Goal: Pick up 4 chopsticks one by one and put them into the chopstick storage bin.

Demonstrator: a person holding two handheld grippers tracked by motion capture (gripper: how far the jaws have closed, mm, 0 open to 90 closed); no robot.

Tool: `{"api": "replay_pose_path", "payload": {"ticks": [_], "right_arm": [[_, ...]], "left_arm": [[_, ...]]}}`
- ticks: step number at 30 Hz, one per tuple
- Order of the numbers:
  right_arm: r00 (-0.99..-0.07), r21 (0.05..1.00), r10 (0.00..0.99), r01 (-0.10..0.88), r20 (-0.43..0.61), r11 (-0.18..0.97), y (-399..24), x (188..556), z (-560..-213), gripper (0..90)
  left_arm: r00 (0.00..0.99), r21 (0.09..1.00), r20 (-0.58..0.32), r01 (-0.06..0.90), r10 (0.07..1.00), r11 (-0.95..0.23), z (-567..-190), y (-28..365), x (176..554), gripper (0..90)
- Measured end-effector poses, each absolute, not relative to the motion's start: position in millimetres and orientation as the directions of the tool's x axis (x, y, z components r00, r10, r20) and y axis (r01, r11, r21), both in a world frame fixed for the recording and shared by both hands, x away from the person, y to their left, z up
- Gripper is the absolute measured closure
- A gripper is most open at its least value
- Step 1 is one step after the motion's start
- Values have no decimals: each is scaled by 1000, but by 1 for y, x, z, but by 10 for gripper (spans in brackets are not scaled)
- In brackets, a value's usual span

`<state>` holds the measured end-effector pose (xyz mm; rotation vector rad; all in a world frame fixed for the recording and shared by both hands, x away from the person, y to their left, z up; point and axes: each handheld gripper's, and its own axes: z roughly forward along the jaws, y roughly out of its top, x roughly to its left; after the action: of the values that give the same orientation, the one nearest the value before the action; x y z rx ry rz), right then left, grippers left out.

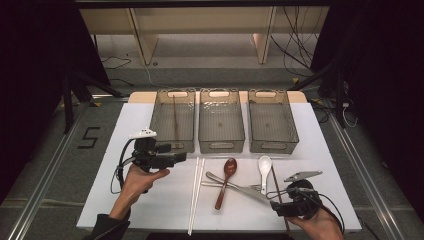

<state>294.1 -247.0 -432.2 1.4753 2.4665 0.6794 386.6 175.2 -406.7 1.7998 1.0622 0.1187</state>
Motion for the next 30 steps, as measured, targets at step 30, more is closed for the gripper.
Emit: {"api": "replay_pose_path", "payload": {"ticks": [30], "right_arm": [[-512,264,859,830,9,492,-248,298,-452,630]], "left_arm": [[621,800,-327,583,712,-141,-442,184,350,184]]}}
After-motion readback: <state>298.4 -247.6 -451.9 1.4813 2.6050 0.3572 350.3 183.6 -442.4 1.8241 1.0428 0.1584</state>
